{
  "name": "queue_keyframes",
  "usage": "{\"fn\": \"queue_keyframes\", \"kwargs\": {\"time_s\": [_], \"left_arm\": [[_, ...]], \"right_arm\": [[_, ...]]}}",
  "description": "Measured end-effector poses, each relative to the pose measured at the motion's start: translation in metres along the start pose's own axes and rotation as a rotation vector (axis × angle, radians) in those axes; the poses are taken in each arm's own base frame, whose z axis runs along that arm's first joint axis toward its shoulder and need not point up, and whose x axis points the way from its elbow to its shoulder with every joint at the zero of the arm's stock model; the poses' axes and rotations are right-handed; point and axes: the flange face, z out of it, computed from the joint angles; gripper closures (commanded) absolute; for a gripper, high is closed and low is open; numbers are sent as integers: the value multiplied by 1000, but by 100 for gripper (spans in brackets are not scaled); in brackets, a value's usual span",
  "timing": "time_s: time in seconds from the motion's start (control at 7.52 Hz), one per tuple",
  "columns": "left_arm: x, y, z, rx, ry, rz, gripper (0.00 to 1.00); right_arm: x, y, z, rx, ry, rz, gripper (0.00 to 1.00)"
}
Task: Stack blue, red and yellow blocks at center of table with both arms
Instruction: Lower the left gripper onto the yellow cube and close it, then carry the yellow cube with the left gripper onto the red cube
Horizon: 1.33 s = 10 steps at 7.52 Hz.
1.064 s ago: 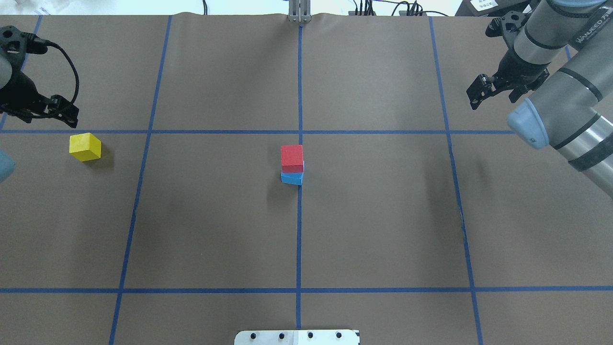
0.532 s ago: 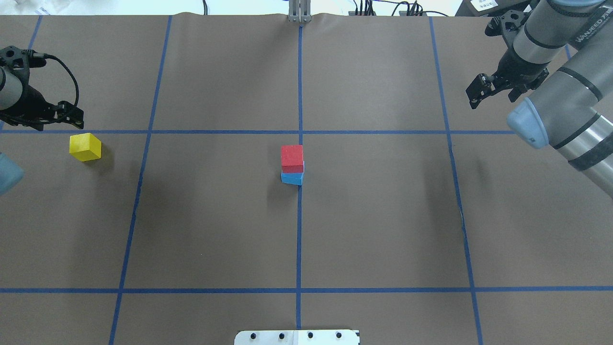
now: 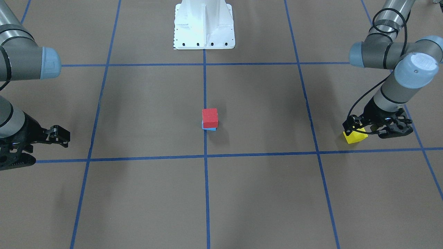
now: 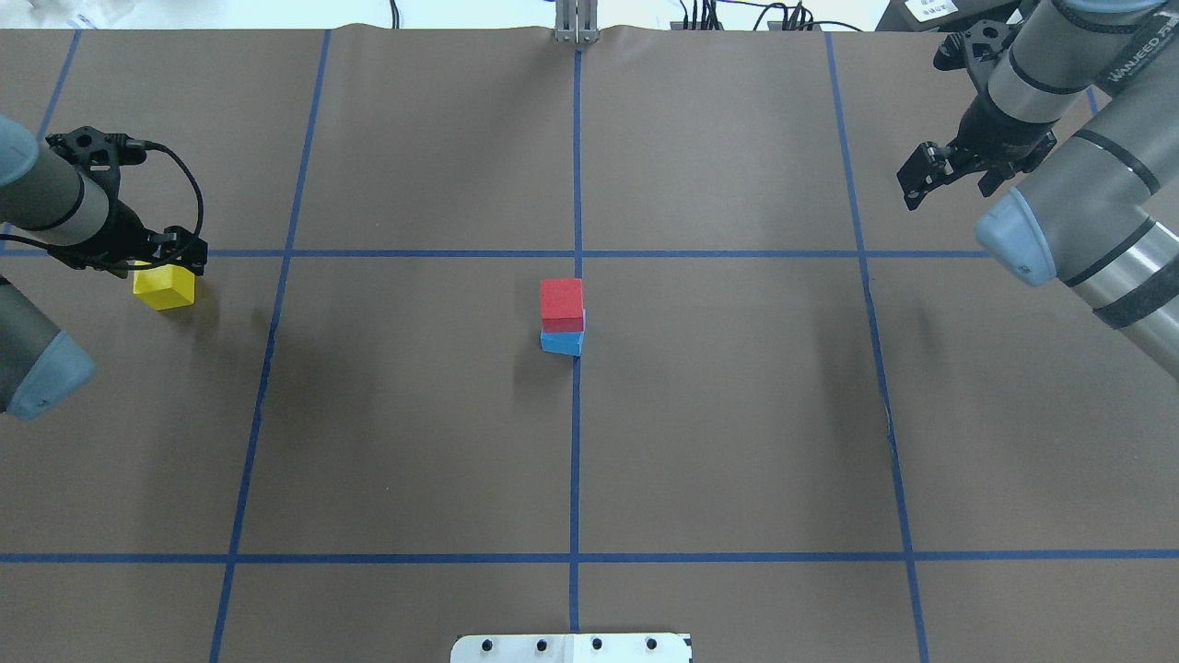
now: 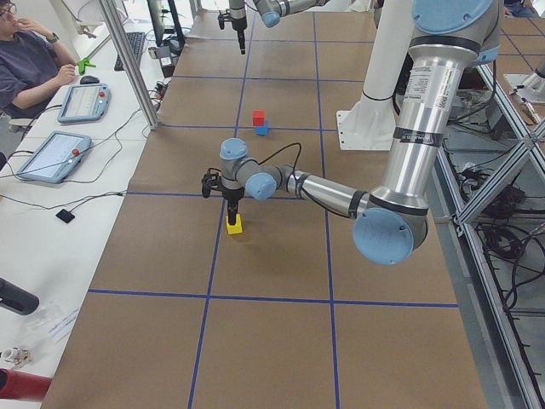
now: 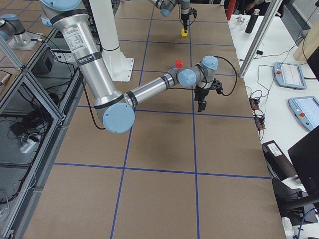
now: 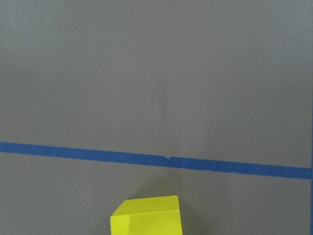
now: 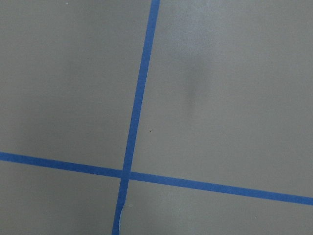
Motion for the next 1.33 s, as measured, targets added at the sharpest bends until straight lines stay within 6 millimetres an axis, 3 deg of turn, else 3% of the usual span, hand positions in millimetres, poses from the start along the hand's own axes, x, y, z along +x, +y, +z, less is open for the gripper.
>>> {"fn": "queue_keyframes", "kwargs": {"time_s": [0.4,0.8,0.93,1.2,1.33], "left_arm": [[-5,2,5,-20,-11,102,1],[-10,0,15,-33,-28,98,1],[-11,-1,19,-36,-32,89,18],[-12,-2,22,-38,-34,82,100],[-12,-2,22,-39,-34,81,100]], "right_arm": [[-1,1,-2,3,-2,0,1],[-2,1,-3,5,-4,-2,1],[-2,1,-3,5,-4,-2,1],[-2,1,-3,5,-4,-2,1],[-2,1,-4,7,-4,-3,1]]}}
